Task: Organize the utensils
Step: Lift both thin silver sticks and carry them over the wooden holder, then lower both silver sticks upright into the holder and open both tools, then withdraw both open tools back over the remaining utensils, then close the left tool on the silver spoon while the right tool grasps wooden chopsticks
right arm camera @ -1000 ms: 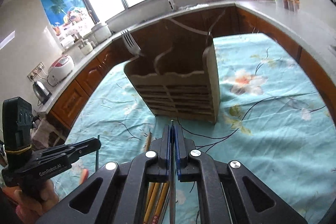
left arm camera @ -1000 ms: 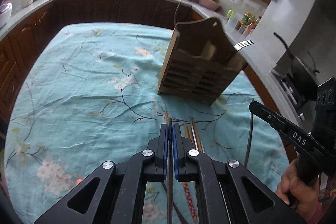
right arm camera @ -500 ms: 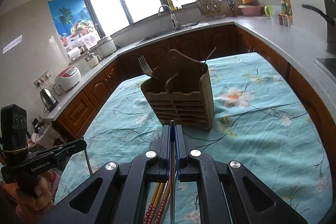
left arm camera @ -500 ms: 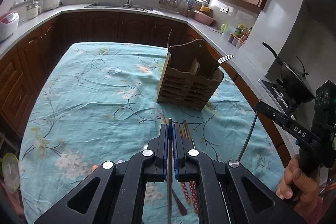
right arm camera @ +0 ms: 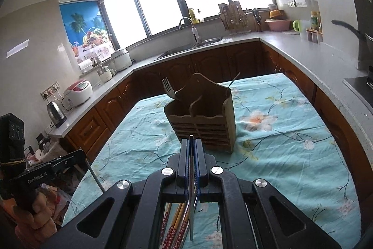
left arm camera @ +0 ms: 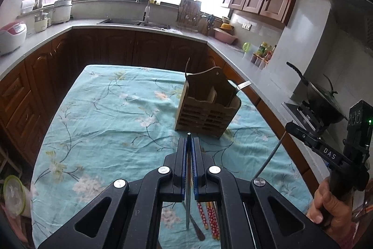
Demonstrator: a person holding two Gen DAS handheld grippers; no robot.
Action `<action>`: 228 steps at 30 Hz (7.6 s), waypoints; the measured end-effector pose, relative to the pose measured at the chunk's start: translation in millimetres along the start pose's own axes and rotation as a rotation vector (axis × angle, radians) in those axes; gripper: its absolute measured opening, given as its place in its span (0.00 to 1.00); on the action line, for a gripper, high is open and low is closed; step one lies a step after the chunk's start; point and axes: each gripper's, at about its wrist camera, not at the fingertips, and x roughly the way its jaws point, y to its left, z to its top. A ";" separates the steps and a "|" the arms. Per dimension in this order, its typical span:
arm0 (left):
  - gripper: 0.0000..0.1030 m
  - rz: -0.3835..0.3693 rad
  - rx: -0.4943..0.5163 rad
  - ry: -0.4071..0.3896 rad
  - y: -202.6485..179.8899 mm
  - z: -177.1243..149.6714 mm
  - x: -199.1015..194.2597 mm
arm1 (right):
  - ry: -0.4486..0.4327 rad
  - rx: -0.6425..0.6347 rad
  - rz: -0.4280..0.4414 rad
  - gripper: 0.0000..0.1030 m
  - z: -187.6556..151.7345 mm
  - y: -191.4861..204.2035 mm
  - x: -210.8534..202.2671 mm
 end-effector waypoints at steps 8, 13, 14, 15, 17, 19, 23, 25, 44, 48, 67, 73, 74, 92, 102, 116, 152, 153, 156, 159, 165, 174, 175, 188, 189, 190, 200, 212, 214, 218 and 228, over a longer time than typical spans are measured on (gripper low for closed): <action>0.02 -0.001 -0.021 -0.045 5.1 8.0 -4.6 | -0.040 -0.007 -0.003 0.04 7.3 3.6 -7.9; 0.02 -0.012 -0.041 -0.084 6.0 21.4 -2.6 | -0.067 -0.007 -0.010 0.04 17.1 1.4 -7.9; 0.02 -0.012 -0.042 -0.092 6.4 24.4 -1.3 | -0.072 -0.005 -0.011 0.04 19.3 0.2 -7.7; 0.02 -0.014 -0.046 -0.102 6.9 27.9 -0.6 | -0.080 -0.003 -0.012 0.04 22.5 -1.3 -7.3; 0.02 -0.023 -0.058 -0.130 7.6 37.1 0.9 | -0.097 -0.001 -0.017 0.04 28.6 -3.1 -7.3; 0.02 -0.030 -0.070 -0.157 8.3 45.2 3.0 | -0.117 -0.001 -0.021 0.04 37.7 -4.7 -6.6; 0.02 -0.049 -0.094 -0.210 10.5 58.4 8.4 | -0.155 -0.012 -0.034 0.04 56.0 -5.7 -4.1; 0.02 -0.055 -0.095 -0.238 9.5 68.1 13.3 | -0.181 -0.021 -0.044 0.04 67.6 -5.3 -1.4; 0.02 -0.045 -0.179 -0.350 27.8 108.9 131.0 | -0.394 -0.021 -0.123 0.04 142.0 -11.5 34.7; 0.02 -0.034 -0.202 -0.312 36.7 106.5 171.8 | -0.366 -0.004 -0.125 0.04 135.7 -21.1 56.2; 0.03 0.030 -0.097 -0.195 24.8 100.1 257.1 | -0.265 0.079 -0.125 0.04 83.6 -57.9 109.9; 0.04 0.009 -0.096 -0.177 25.4 104.6 253.8 | -0.245 0.083 -0.128 0.04 84.6 -61.1 111.1; 0.04 0.007 -0.096 -0.175 26.7 105.1 253.5 | -0.243 0.085 -0.127 0.04 84.7 -61.6 111.8; 0.50 0.016 -0.130 -0.132 38.8 98.2 248.0 | -0.233 0.124 -0.126 0.52 83.8 -70.2 112.2; 0.75 0.041 -0.130 -0.134 41.1 77.8 218.4 | -0.235 0.124 -0.095 0.76 74.4 -65.4 97.5; 0.77 0.057 -0.113 -0.081 36.8 43.1 165.7 | -0.183 0.128 -0.064 0.81 40.1 -54.4 72.0; 0.77 0.140 -0.163 0.090 37.1 -52.9 77.3 | 0.009 0.097 -0.049 0.87 -65.5 -24.7 20.1; 0.77 0.141 -0.162 0.096 36.6 -54.3 77.8 | 0.013 0.094 -0.049 0.87 -67.0 -24.1 20.0; 0.77 0.148 -0.157 0.116 36.1 -57.6 80.7 | 0.027 0.090 -0.048 0.87 -71.3 -23.0 21.7; 0.77 0.155 -0.154 0.135 36.6 -57.7 86.4 | 0.047 0.088 -0.047 0.87 -76.0 -22.5 26.1; 0.77 0.154 -0.145 0.173 35.9 -56.1 99.0 | 0.080 0.082 -0.045 0.87 -81.2 -21.5 35.8; 0.75 0.154 -0.104 0.249 27.5 -55.6 130.9 | 0.131 0.080 -0.041 0.86 -83.1 -22.3 54.0; 0.75 0.156 -0.098 0.257 26.7 -55.6 134.9 | 0.135 0.079 -0.041 0.86 -82.8 -22.4 56.3; 0.56 0.170 -0.056 0.362 24.2 -55.7 192.6 | 0.257 0.073 -0.007 0.39 -76.8 -20.7 115.7; 0.55 0.173 -0.054 0.365 24.3 -56.0 196.0 | 0.267 0.069 0.000 0.32 -76.4 -18.8 121.5; 0.55 0.182 -0.042 0.357 23.3 -55.5 197.9 | 0.277 0.067 0.012 0.26 -75.9 -16.8 127.4; 0.38 0.180 0.012 0.354 30.5 -55.1 200.5 | 0.382 0.025 0.051 0.09 -76.5 -0.1 173.6; 0.37 0.148 -0.010 0.377 47.2 -49.3 197.7 | 0.438 0.026 0.071 0.07 -72.2 -3.0 196.7; 0.37 0.148 -0.006 0.375 47.7 -48.7 199.0 | 0.441 0.005 0.070 0.08 -74.3 2.1 197.4; 0.37 0.158 -0.001 0.375 46.1 -46.9 202.0 | 0.442 -0.026 0.057 0.08 -76.3 5.1 193.7; 0.33 0.163 -0.006 0.368 45.8 -44.5 206.6 | 0.458 -0.060 0.043 0.08 -74.1 7.6 196.7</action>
